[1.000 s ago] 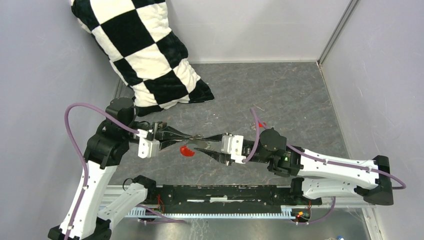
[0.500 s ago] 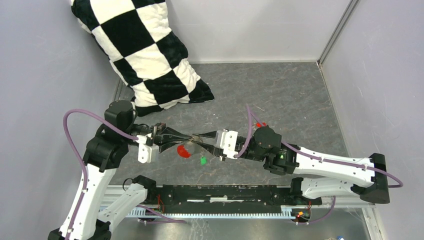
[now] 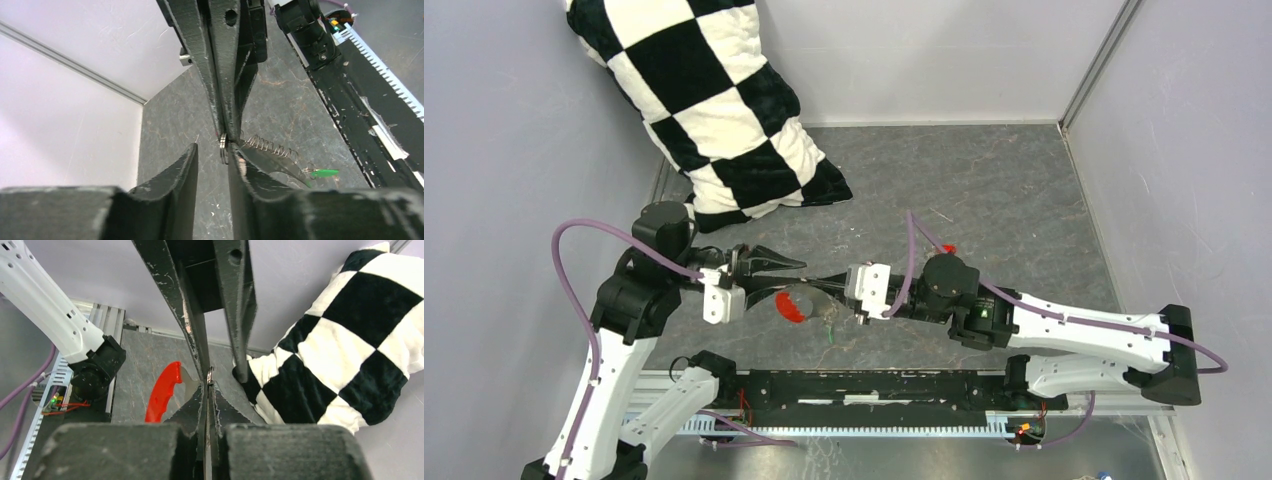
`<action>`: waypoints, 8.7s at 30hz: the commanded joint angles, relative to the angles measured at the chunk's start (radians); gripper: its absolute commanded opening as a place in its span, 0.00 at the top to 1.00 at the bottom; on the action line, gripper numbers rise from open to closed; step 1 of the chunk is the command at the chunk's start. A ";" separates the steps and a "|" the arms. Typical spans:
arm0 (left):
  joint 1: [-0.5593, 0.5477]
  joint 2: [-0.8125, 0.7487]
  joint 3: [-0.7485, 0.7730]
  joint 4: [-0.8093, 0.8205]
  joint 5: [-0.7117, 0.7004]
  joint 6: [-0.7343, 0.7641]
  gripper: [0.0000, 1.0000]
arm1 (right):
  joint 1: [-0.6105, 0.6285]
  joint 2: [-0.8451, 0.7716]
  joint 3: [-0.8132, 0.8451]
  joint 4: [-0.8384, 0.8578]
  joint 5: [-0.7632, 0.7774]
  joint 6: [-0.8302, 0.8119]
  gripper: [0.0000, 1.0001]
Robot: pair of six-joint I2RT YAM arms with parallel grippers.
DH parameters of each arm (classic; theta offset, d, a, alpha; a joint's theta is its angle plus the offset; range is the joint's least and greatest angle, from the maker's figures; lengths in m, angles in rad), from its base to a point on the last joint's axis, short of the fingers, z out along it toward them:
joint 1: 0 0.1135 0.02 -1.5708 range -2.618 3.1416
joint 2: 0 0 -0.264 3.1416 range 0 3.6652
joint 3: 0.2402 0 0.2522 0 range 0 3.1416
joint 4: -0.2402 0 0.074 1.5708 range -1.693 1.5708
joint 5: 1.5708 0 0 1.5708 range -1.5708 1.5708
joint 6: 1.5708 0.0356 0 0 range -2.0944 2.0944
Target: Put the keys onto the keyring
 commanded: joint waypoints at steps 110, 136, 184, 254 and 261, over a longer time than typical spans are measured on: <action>-0.034 0.079 0.100 -0.201 -0.238 0.027 0.98 | -0.039 0.238 0.486 -0.560 0.077 0.008 0.99; -0.042 0.083 0.108 -0.224 -0.240 0.046 0.98 | -0.032 0.256 0.543 -0.700 0.138 -0.046 0.87; -0.042 -0.042 -0.101 0.446 -0.057 -0.999 0.61 | -0.037 -0.013 -0.337 0.935 -0.081 0.342 1.00; -0.043 0.016 0.017 -0.112 -0.264 -0.163 0.98 | -0.076 0.210 0.425 -0.517 -0.131 -0.042 0.68; -0.043 0.017 0.020 -0.112 -0.258 -0.168 0.98 | -0.075 0.225 0.441 -0.538 -0.087 -0.056 0.73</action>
